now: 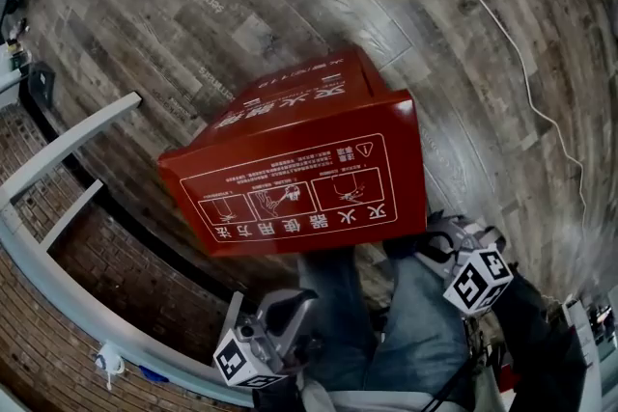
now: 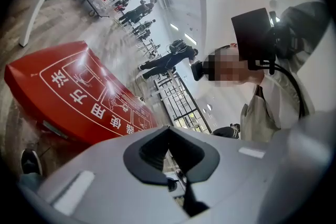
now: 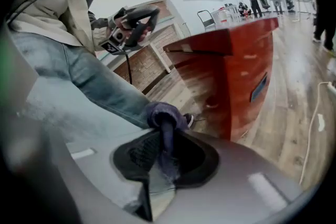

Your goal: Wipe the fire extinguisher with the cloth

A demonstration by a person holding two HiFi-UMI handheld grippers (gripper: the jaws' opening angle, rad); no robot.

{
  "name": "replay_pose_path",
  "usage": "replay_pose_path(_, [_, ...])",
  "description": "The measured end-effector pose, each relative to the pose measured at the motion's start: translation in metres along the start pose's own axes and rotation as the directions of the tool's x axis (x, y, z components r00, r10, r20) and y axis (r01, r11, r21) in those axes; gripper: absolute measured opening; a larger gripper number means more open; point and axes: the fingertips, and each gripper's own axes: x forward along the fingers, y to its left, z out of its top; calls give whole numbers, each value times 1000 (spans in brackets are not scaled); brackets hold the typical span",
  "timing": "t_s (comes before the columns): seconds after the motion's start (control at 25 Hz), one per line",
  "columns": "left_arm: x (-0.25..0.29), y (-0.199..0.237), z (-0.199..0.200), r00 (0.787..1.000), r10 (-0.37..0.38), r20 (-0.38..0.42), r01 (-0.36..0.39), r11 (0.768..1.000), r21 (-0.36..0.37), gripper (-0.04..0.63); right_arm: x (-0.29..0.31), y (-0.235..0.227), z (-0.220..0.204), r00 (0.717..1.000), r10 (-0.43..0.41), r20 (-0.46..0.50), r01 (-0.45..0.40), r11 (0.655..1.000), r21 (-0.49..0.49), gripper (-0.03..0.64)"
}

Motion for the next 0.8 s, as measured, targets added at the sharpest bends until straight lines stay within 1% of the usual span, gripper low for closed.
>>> replay_pose_path(0.04, [-5,3,2,1000,-6,4,6,1000,-9,3,-5,11,6,1000,-23,17,23,999,34,77])
replay_pose_path(0.12, [-13,10,7,1000,-18,19,18,1000,-14,3,-23,18,26,993,-95,76,86,990,108,77])
replay_pose_path(0.2, [-24,14,13,999,-25,33,26,999,-21,3,-47,21,56,980,-163,115,145,979,145,77])
replay_pose_path(0.28, [-39,17,19,998,-26,49,27,999,-28,3,-71,21,101,961,-233,152,216,969,119,77])
replay_pose_path(0.36, [-53,22,26,997,-29,75,31,999,-27,3,-87,6,151,934,-296,200,292,955,49,77])
replay_pose_path(0.44, [-66,28,35,994,-33,106,36,999,-27,3,-83,-21,191,917,-333,221,343,939,-8,78])
replay_pose_path(0.52, [-78,34,45,990,-32,134,36,999,-26,3,-67,-52,220,893,-388,230,410,911,-54,80])
replay_pose_path(0.6, [-89,40,53,987,-30,156,34,999,-23,3,-47,-79,243,855,-459,240,490,867,-88,81])
replay_pose_path(0.64, [-95,44,56,986,-29,167,33,999,-23,3,-37,-90,250,841,-487,235,518,850,-94,85])
replay_pose_path(0.76, [-109,52,61,983,-16,185,26,998,-50,3,-20,-101,255,811,-546,210,571,817,-82,105])
replay_pose_path(0.8, [-114,54,62,982,-11,190,23,998,-61,3,-22,-100,255,797,-567,206,591,804,-73,125])
